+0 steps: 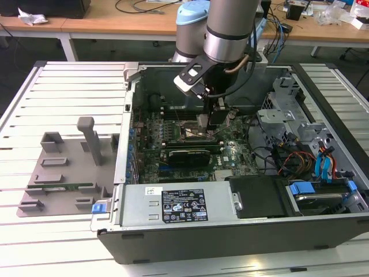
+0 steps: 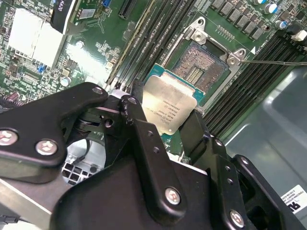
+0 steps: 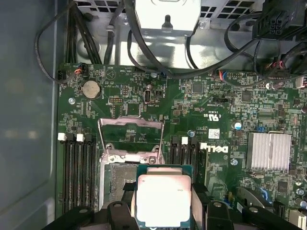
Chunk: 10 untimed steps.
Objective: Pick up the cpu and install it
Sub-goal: 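Place the cpu into insertion slot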
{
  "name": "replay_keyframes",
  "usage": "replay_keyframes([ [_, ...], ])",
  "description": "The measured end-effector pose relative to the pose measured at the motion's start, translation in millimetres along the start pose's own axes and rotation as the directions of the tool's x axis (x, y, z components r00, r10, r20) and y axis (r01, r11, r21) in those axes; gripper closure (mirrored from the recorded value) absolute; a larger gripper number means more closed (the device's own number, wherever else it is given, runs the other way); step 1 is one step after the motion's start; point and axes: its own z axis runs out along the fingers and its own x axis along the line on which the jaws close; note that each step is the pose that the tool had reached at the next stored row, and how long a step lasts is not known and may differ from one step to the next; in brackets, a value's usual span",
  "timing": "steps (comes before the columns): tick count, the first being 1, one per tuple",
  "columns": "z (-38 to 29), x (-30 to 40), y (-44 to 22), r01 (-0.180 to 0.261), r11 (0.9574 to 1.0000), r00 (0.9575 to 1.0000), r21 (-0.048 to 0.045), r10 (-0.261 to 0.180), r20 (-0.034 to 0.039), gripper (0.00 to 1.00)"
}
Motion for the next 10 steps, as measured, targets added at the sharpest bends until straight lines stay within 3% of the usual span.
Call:
replay_keyframes([
  [10, 6.8, 0.1, -0.2, 0.0, 1.0, 1.0, 0.0, 0.0, 0.0, 0.45],
])
